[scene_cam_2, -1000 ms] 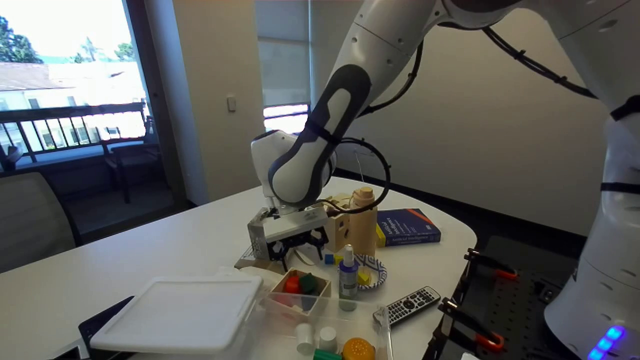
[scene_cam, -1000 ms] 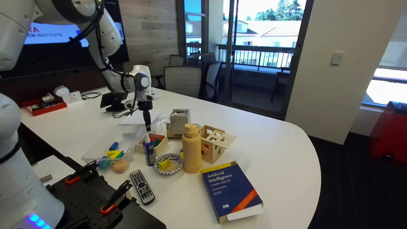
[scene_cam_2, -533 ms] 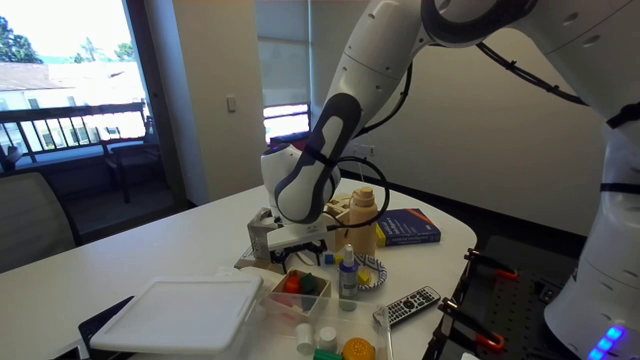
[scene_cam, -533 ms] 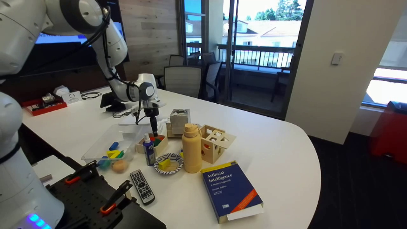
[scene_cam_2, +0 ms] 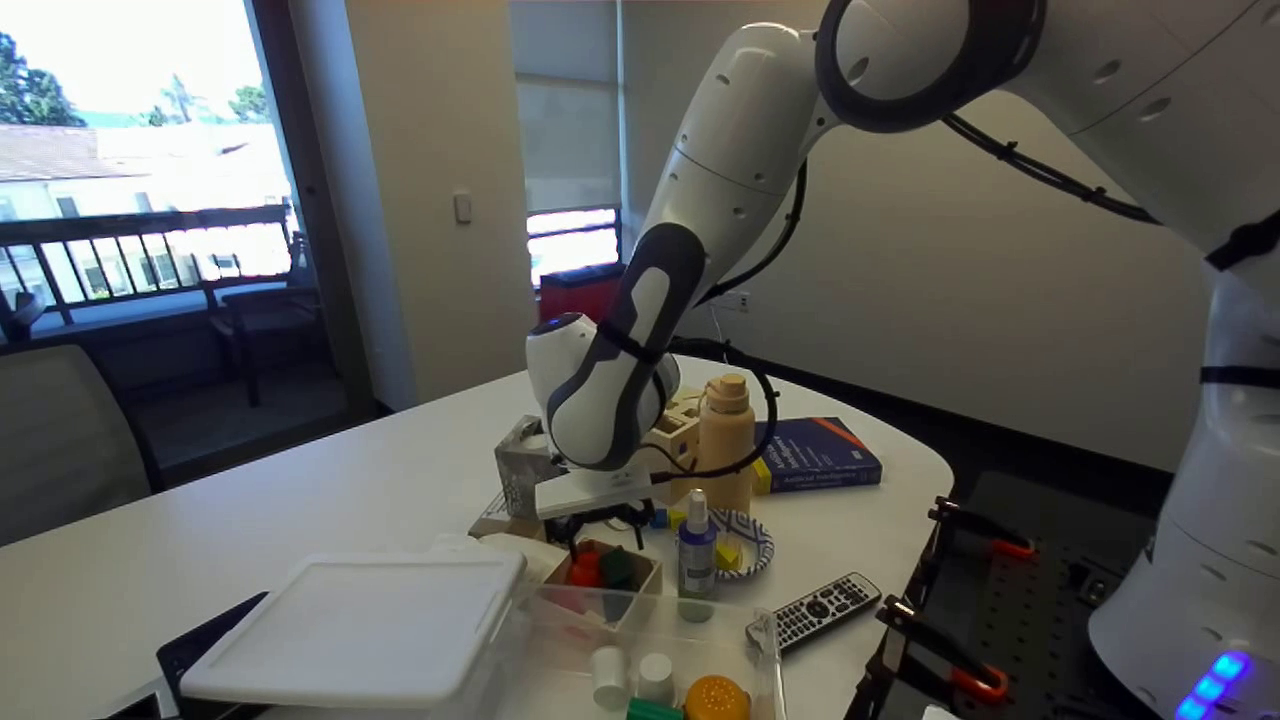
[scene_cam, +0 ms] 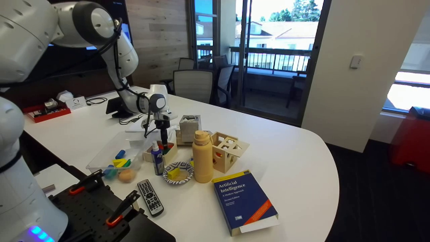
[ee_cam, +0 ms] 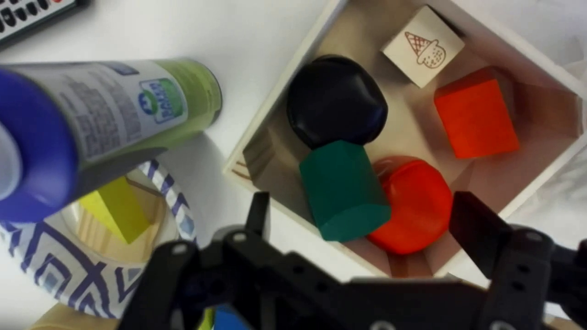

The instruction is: Move two items from the small crate to the storage box

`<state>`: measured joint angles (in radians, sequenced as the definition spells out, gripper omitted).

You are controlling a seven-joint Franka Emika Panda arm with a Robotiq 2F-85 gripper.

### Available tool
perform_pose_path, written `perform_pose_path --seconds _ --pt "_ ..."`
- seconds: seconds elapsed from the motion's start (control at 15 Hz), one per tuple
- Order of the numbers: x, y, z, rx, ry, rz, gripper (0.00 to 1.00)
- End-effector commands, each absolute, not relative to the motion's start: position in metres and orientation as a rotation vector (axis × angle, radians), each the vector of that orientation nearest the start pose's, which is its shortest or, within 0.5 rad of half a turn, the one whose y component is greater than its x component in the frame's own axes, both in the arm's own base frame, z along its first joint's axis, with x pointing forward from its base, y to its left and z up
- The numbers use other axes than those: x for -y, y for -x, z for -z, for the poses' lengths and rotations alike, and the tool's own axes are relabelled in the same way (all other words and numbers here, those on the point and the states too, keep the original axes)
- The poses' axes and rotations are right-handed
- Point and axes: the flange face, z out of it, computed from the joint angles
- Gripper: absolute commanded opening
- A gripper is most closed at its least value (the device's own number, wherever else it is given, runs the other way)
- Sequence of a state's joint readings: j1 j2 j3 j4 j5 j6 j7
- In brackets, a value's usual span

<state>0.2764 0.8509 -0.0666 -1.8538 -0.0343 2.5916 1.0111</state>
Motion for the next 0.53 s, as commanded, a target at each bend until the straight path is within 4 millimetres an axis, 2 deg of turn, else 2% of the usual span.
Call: perform_pose_path --seconds 0.0,0.4,0.47 --pt "-0.131 -0.597 -0.042 -1.252 3.010 -0.107 1.00" --pt "-0.138 -0.600 -0.030 -1.253 3.016 -0.103 1.00" --pt "-0.138 -0.600 -0.030 -1.252 3.021 -0.097 0.75"
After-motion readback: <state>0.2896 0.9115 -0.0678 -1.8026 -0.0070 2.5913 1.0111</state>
